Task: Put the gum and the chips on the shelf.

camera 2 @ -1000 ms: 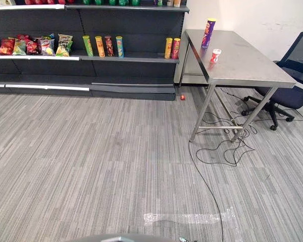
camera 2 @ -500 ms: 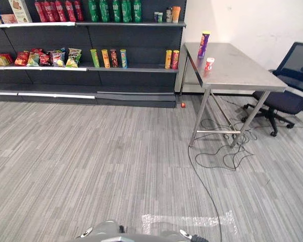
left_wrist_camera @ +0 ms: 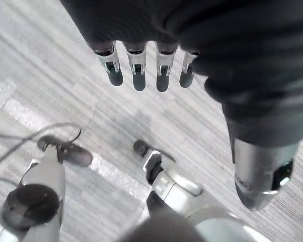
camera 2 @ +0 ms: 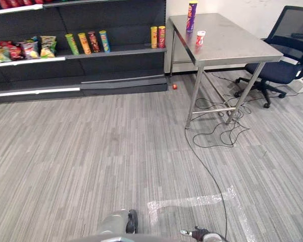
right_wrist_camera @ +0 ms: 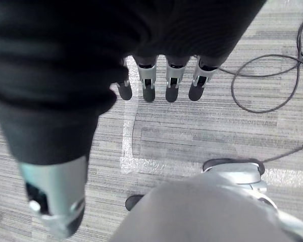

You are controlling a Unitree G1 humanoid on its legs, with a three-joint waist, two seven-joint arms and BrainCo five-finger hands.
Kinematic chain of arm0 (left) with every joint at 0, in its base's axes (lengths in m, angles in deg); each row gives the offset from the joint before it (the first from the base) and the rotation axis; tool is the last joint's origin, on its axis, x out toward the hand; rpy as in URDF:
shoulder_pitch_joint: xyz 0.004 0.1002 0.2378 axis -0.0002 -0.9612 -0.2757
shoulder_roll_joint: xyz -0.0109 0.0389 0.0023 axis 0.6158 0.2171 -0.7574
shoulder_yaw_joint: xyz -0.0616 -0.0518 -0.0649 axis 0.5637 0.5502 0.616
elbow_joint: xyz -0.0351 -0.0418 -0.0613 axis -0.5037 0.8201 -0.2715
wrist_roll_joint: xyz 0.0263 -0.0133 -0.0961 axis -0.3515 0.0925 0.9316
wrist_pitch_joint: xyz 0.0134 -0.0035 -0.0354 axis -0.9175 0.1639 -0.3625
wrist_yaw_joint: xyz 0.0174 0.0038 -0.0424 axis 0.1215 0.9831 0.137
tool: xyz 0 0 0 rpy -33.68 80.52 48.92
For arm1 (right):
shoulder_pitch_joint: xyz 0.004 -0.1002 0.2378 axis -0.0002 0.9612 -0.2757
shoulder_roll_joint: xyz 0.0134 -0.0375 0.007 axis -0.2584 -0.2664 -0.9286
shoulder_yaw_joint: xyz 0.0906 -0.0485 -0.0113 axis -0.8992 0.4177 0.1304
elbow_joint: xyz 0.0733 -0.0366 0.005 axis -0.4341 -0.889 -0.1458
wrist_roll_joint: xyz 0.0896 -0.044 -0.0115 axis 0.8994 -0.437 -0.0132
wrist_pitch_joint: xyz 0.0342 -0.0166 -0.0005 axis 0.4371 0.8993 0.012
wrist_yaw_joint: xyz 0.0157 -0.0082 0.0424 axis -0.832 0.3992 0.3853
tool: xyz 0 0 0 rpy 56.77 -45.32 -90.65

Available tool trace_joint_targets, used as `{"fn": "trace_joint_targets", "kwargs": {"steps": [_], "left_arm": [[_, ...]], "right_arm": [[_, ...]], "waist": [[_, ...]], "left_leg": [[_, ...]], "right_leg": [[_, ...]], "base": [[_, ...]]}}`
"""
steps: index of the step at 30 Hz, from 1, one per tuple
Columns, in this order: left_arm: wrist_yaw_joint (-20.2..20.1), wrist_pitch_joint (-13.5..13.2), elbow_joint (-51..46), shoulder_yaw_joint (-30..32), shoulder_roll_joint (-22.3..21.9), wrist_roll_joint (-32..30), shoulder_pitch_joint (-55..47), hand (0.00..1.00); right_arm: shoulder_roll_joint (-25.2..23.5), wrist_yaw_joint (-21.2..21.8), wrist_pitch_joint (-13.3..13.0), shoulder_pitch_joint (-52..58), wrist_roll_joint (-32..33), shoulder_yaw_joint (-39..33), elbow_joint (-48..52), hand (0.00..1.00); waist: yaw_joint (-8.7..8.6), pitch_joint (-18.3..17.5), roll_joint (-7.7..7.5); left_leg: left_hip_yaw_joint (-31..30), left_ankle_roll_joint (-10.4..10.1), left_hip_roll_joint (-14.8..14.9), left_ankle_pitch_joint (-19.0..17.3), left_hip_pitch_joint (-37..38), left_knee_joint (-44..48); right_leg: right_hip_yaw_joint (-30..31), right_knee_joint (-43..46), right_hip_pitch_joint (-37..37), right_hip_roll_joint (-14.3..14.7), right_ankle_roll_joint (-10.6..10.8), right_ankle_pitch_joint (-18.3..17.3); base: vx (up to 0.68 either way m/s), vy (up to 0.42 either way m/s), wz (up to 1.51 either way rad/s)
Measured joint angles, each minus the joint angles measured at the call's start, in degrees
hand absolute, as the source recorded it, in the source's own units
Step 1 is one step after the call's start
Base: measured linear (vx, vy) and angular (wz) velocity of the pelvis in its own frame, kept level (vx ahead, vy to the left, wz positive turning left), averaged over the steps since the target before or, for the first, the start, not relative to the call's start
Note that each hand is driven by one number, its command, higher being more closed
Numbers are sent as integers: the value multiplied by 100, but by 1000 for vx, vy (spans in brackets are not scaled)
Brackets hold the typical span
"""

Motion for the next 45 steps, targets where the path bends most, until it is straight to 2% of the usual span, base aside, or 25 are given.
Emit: {"fn": "trace_joint_targets", "kwargs": {"steps": [3, 5, 6, 10, 12, 13, 14, 16, 17, 18, 19, 20, 22, 24, 25, 26, 29, 31, 35, 36, 38, 39, 41, 43, 45], "left_arm": [[-110, -13, 51, -271, 124, -67, -73, 0], [-116, -13, 48, -422, 152, -70, -76, 0], [-188, -15, 42, -558, 189, -81, -73, 0], [-306, -21, 36, -1095, 336, -245, -25, 0], [-319, -19, 40, -1142, 340, -248, -32, 0], [-318, -1, 43, -1180, 350, -248, -33, 0], [-324, 45, 47, -1199, 354, -246, -38, 0], [-405, 52, 48, -1366, 358, -246, -49, 0], [-446, 52, 45, -1420, 373, -247, -44, 0], [-488, 55, 47, -1488, 380, -250, -29, 0], [-476, 59, 60, -1570, 369, -280, 21, 0], [-472, 58, 176, -1634, 369, -287, 65, 0], [-504, 75, 284, -1621, 371, -286, 85, 0], [-686, 136, 302, -1598, 434, -291, 78, 0], [-908, 181, 254, -1465, 513, -273, 35, 0], [-888, 173, 180, -1157, 435, -284, 42, 0], [-700, 182, 145, -595, 311, -420, 34, 0], [-825, 214, 141, -361, 309, -487, -21, 0], [-678, 162, 124, -418, 272, -504, -37, 0], [-679, 60, 108, -441, 282, -473, -15, 0], [-718, -163, -28, -606, 361, -379, -14, 0], [-725, -205, -50, -713, 379, -374, -8, 0], [-760, -344, -94, -1061, 512, -256, 45, 0], [-788, -358, -102, -1074, 506, -200, 52, 0], [-786, -357, -123, -1074, 451, -176, 52, 0]], "right_arm": [[-84, 3, 4, 100, 2, -141, -178, 0], [-87, 2, -2, 212, 9, -417, -180, 0], [-103, 2, 2, 266, 13, -607, -177, 0], [-145, 0, -5, 386, 78, -1109, -123, 0], [-154, -1, -6, 472, 89, -1341, -86, 0], [-159, -1, -10, 513, 95, -1551, -40, 0], [-170, -5, -10, 553, 109, -1710, 53, 0], [-178, -7, -8, 640, 132, -1993, 61, 0], [-162, -5, -8, 668, 133, -2104, 68, 0], [-169, 0, -14, 659, 142, -2157, 96, 0], [-173, 5, -48, 642, 226, -2314, 180, 0], [-185, 6, -47, 658, 293, -2435, 203, 0], [-239, -11, -46, 723, 300, -2594, 277, 0], [-314, -22, -32, 824, 298, -2733, 268, 0], [-427, -27, -35, 954, 300, -2770, 266, 0], [-416, -31, -27, 1056, 301, -2870, 267, 0], [-440, -16, 1, 1070, 298, -2621, 318, 0], [-403, -27, 13, 1120, 304, -2071, 335, 0], [-394, 20, 64, 1066, 289, -2366, 319, 0], [-434, 24, 78, 1071, 289, -2530, 320, 0], [-442, 24, 80, 1098, 299, -2605, 313, 0], [-414, 20, 75, 1079, 298, -2557, 312, 0], [-380, 12, 72, 1010, 352, -2632, 278, 0], [-425, 1, 66, 1008, 383, -2966, 275, 0], [-458, -7, 45, 1050, 520, -3070, 272, 0]], "waist": [[43, -337, 0], [38, -377, 31], [61, -384, 41], [39, -382, 57], [58, -376, 21], [56, -374, 59], [24, -365, 66], [-56, -346, 104], [-58, -339, 111], [-60, -324, 118], [-91, -226, 187], [-163, -174, 218], [-289, -114, 262], [-387, -78, 154], [-404, -101, -65], [-319, -43, 35], [-391, 0, 51], [-506, 4, 4], [-534, -38, 42], [-535, -23, 19], [-441, -10, -8], [-396, -6, 2], [-366, 5, -20], [-370, 9, -23], [-372, 9, -25]], "left_leg": [[319, 136, -82, -147, 313, -437], [372, 197, -136, -179, 531, -619], [398, 225, -151, -197, 740, -745], [266, 222, -154, -195, 1136, -929], [236, 193, -164, -178, 1311, -1061], [200, 123, -211, -137, 1534, -1349], [112, 27, -316, -22, 1771, -1698], [-112, 82, -313, 140, 2190, -2316], [-141, 63, -299, 181, 2296, -2463], [-120, 20, -276, 188, 2393, -2533], [-125, -47, -187, 102, 2572, -2522], [-163, -153, -22, -35, 2733, -2461], [-305, -399, 272, -238, 2906, -2353], [-548, -604, 450, -365, 3020, -2345], [-721, -736, 388, -439, 3032, -2359], [-861, -999, 462, -586, 3051, -2064], [-840, -997, 626, -771, 2839, -1010], [-748, -806, 950, -771, 2935, -813], [-1046, -263, 1117, -332, 2324, 210], [-1144, -307, 1206, -94, 2037, 729], [-968, -134, 1484, 898, 1520, 2166], [-874, -34, 1533, 812, 1368, 2637], [-369, -30, 1497, 70, 894, 3657], [55, -137, 1407, -334, 739, 3406], [273, -335, 1103, -511, 644, 2512]], "right_leg": [[225, 629, -364, -9, 264, 442], [208, 930, -427, 15, 433, 653], [112, 1335, -508, 44, 654, 867], [-459, 2013, -712, 71, 864, 1519], [-772, 2054, -696, 26, 874, 1751], [-1194, 2165, -714, -75, 799, 1950], [-1654, 2335, -756, -231, 754, 2178], [-2343, 2808, -912, -456, 650, 2777], [-2417, 3086, -1060, -520, 628, 2979], [-2566, 3629, -1382, -663, 441, 2202], [-2701, 4001, -1705, -842, 397, 1407], [-2739, 3973, -2003, -967, 438, 901], [-2583, 3302, -2352, -1070, 611, 527], [-1950, 1952, -2566, -1241, 840, 647], [-1434, 637, -2540, -1487, 944, 707], [-1662, 645, -2598, -1538, 1309, 1152], [-1891, 732, -2435, -1235, 1030, 868], [-2280, 907, -2193, -947, 810, 467], [-2421, 646, -1864, -782, 639, 363], [-2512, 606, -1758, -741, 616, 369], [-2435, 232, -1185, -605, 441, 335], [-2365, 172, -1089, -607, 398, 311], [-2220, -142, -548, -762, 390, 307], [-2214, -389, -78, -965, 389, 306], [-2233, -479, 251, -1152, 296, 220]], "base": [[377, 154, -41], [355, 127, -7], [213, 54, 0], [205, 10, 13], [85, -55, 16], [85, -63, 26], [63, -55, 38], [77, -155, 44], [80, -198, 17], [83, -164, -9], [109, -200, -6], [111, -214, 7], [185, -350, 40], [298, -395, 67], [447, -425, 61], [466, -399, 47], [401, -235, 16], [395, -237, 42], [315, -206, 21], [352, -143, 17], [366, -141, -15], [286, -69, -49], [298, -19, -37], [310, 69, 0], [244, 130, 10]]}}
